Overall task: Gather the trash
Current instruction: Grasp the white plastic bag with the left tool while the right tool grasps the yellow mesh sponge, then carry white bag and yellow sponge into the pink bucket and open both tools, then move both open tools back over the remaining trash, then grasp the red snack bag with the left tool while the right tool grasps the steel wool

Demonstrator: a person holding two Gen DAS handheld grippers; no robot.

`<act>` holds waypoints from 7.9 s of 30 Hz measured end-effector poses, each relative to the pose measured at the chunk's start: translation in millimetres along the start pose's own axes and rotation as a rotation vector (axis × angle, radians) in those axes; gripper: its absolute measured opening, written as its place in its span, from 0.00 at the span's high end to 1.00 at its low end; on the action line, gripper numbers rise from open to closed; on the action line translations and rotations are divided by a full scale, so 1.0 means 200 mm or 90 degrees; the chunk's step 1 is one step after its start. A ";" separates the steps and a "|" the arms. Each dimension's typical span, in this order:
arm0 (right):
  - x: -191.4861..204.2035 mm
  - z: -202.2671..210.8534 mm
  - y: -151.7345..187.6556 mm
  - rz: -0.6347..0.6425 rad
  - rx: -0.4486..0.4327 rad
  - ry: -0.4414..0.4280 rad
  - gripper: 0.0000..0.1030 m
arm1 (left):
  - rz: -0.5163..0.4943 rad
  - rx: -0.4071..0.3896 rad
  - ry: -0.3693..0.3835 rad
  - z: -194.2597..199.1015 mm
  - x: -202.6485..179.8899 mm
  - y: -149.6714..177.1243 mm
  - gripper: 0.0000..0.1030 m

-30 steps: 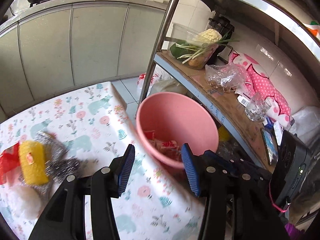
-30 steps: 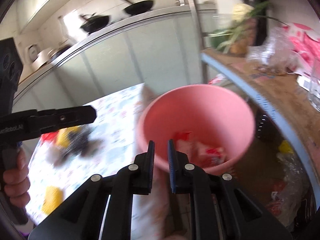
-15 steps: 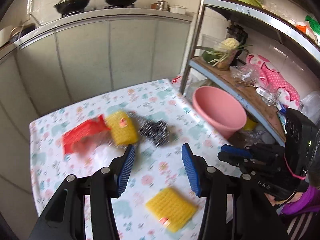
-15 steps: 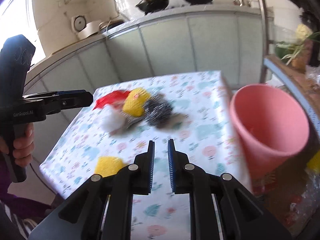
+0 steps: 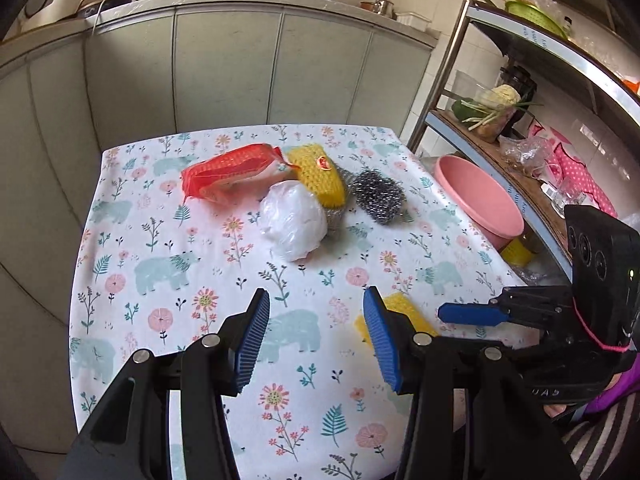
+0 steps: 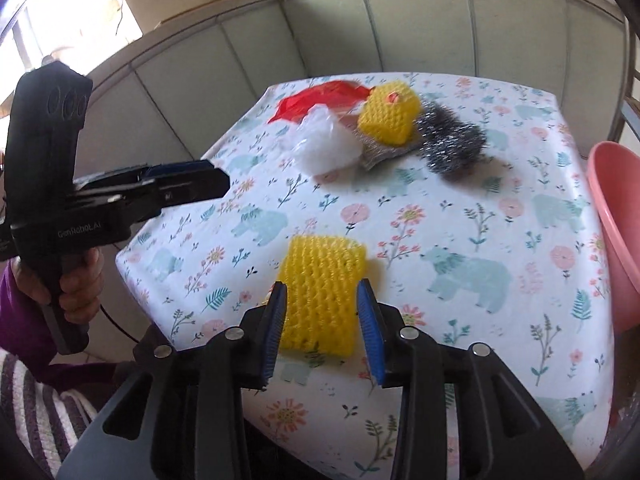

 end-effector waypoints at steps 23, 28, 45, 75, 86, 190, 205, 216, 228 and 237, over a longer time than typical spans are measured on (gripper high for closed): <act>-0.06 -0.10 -0.03 0.007 0.033 0.017 0.64 | 0.014 0.023 -0.009 -0.35 0.18 -0.19 0.53; -0.05 -0.10 -0.03 0.002 0.030 0.007 0.64 | 0.028 0.041 -0.005 -0.43 0.17 -0.17 0.53; 0.01 -0.03 -0.03 -0.006 0.004 -0.017 0.91 | 0.061 -0.010 -0.014 -0.27 0.18 -0.16 0.80; -0.41 0.41 -0.31 -0.139 -0.218 0.020 0.91 | -0.009 -0.098 0.060 -0.14 -0.25 -0.48 0.80; -0.84 0.65 -0.39 -0.245 -0.320 0.104 0.91 | -0.066 -0.118 0.130 -0.31 -0.62 -0.73 0.80; -0.48 0.22 -0.41 -0.162 -0.220 0.120 0.70 | -0.082 -0.055 0.033 -0.23 -0.35 -0.38 0.58; -0.37 0.04 -0.53 -0.145 -0.185 0.065 0.62 | 0.073 -0.051 -0.068 -0.10 0.34 -0.25 0.58; -0.39 0.04 -0.59 -0.150 -0.195 0.063 0.61 | 0.226 -0.045 -0.058 -0.25 0.71 -0.36 0.55; -0.37 -0.02 -0.67 -0.128 -0.194 0.070 0.61 | 0.240 0.052 -0.067 -0.58 0.76 -0.24 0.55; -0.39 -0.06 -0.68 -0.130 -0.187 0.077 0.61 | 0.124 0.047 -0.153 -0.64 0.68 -0.23 0.58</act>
Point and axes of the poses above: each gripper's, at about its wrist camera, not at the fingertips, and z roughly against the way its jaws point, x to its left, y to its underside, the point moved 10 cm from there along -z, roughly the way its jaws point, and after that the axes turned 15 degrees about -z, right-handed, at the moved point
